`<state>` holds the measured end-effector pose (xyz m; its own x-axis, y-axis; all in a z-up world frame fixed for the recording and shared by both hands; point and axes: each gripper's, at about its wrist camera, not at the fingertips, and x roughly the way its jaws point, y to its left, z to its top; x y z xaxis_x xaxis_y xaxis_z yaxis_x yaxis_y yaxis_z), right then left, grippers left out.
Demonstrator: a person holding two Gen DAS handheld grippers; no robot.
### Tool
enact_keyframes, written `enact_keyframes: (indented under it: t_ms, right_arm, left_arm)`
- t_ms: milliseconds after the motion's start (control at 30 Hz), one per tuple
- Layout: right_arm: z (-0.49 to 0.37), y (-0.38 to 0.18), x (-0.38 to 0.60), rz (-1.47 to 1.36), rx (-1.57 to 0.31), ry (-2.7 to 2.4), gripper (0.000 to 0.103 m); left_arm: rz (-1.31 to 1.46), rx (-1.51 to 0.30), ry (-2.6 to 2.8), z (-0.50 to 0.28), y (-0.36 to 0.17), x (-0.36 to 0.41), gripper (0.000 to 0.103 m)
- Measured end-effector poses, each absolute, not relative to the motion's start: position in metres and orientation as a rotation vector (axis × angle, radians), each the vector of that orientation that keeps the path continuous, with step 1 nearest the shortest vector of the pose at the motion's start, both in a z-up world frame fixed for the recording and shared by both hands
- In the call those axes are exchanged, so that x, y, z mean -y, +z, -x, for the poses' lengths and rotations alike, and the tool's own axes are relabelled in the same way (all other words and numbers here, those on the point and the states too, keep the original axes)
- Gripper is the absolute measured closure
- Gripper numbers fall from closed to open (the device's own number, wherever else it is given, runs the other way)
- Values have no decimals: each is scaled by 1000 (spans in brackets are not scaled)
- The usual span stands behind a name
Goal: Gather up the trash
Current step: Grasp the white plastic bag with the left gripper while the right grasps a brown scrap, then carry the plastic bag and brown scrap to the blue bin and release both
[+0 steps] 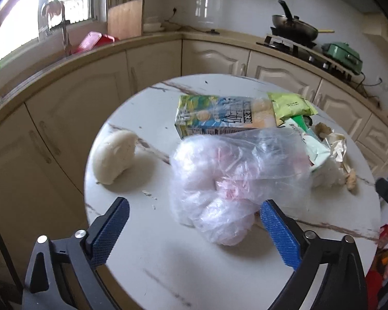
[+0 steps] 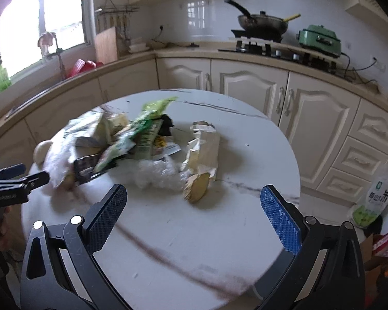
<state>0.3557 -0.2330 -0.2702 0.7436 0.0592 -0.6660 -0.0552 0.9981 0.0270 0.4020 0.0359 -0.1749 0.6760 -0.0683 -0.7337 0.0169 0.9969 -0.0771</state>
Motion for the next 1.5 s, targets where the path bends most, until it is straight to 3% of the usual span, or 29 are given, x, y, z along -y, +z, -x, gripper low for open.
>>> enact_keyframes:
  t_ms: [33, 100, 167, 267, 300, 467, 567, 733, 767, 800, 833, 867, 1200, 1500]
  right_arm:
    - [-362, -273, 235, -12, -740, 64, 0]
    - [-380, -281, 239, -21, -765, 57, 0]
    - [-394, -288, 243, -24, -780, 46, 0]
    - [-413, -297, 250, -59, -825, 42, 0]
    - [-417, -301, 252, -65, -841, 38, 0]
    - [-411, -300, 247, -34, -842, 47, 8]
    - [-409, -305, 243, -21, -877, 76, 35]
    - [-410, -312, 237, 16, -917, 81, 43]
    - [-409, -311, 237, 21, -917, 84, 49]
    - [-408, -311, 236, 16, -915, 102, 65]
    - [-408, -310, 235, 17, -914, 118, 73]
    - [-406, -309, 234, 25, -915, 120, 76]
    - [-357, -293, 261, -104, -831, 227, 76]
    - [-266, -263, 364, -240, -710, 113, 76]
  left_arm:
    - [76, -832, -58, -409, -178, -37, 10]
    - [89, -841, -76, -420, -183, -42, 23]
    - [109, -851, -112, -430, -188, -44, 28]
    - [149, -831, -152, -435, -185, -55, 52]
    - [128, -821, -135, -437, -185, -56, 54]
    - [123, -797, -142, -436, -191, -69, 58]
    - [135, -769, -148, -427, -188, -74, 59]
    - [137, -725, -175, -398, -177, -76, 60]
    - [128, -718, -174, -393, -175, -75, 60]
    - [117, -709, -181, -385, -172, -72, 60]
    - [108, -696, -186, -381, -170, -70, 60]
    - [107, -692, -189, -375, -167, -68, 60]
    - [59, -654, -267, -323, -144, -21, 62]
    - [-38, -699, -516, -288, -148, 115, 63]
